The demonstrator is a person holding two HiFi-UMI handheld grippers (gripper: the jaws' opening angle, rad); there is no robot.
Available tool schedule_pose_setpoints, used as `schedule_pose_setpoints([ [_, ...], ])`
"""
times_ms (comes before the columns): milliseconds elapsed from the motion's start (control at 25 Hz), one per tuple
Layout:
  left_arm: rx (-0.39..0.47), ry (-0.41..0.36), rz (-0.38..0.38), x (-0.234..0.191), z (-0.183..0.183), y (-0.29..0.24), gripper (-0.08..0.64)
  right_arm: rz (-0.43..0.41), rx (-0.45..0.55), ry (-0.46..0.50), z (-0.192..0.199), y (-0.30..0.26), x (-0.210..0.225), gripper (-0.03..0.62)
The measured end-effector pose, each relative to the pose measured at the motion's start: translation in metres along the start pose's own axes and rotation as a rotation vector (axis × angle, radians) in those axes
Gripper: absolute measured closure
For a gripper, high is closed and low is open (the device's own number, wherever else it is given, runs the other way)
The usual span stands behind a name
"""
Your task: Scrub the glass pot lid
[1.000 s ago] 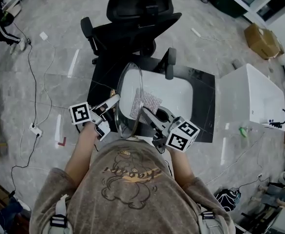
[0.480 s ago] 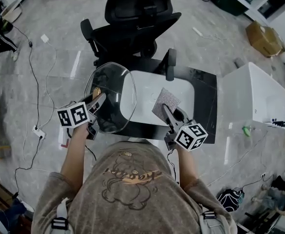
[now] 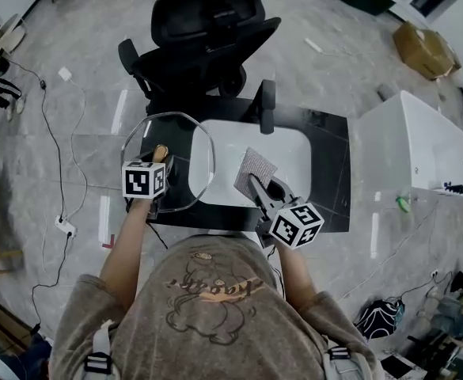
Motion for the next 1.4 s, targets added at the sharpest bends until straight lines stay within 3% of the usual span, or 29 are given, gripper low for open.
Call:
schedule_pose_setpoints([
  [360, -0.14, -0.022, -0.034, -0.009, 0.01, -0.058, 0.38, 0.01, -0.011, -0.018, 0.005, -0.003, 0.004, 0.512],
  [1000, -0.186, 0.006, -0.079, -0.011, 0.01, -0.083, 0.377, 0.015, -0.047, -0.011, 0.01, -0.01, 0.0, 0.512],
  [1120, -0.137, 0.007, -0.1, -0.008, 0.006, -0.075, 0.375, 0.018, -0.054, -0.007, 0.011, -0.012, 0.0, 0.512],
  [1280, 0.013, -0.003, -0.11, 0.003, -0.003, -0.04, 0.371, 0.036, -0.061, -0.004, 0.014, -0.014, 0.004, 0.512],
  [1320, 0.058, -0.012, -0.108, 0.007, -0.005, -0.03, 0.396, 0.042, -0.063, -0.002, 0.014, -0.016, 0.006, 0.512],
  [1360, 0.098, -0.023, -0.1, 0.012, -0.007, -0.02, 0.495, 0.049, -0.064, 0.0, 0.015, -0.017, 0.007, 0.512],
  [1400, 0.13, -0.033, -0.084, 0.018, -0.008, -0.012, 0.541, 0.056, -0.066, 0.004, 0.015, -0.018, 0.007, 0.512],
])
Point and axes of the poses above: the fingertips, and each gripper's own axes: y backward along the fingers, x to its right, z out of its underside, the point moved 10 cm from there along y, backward along the fingers, and after that the axes turned 1 degree about z, right-handed, at the moved point
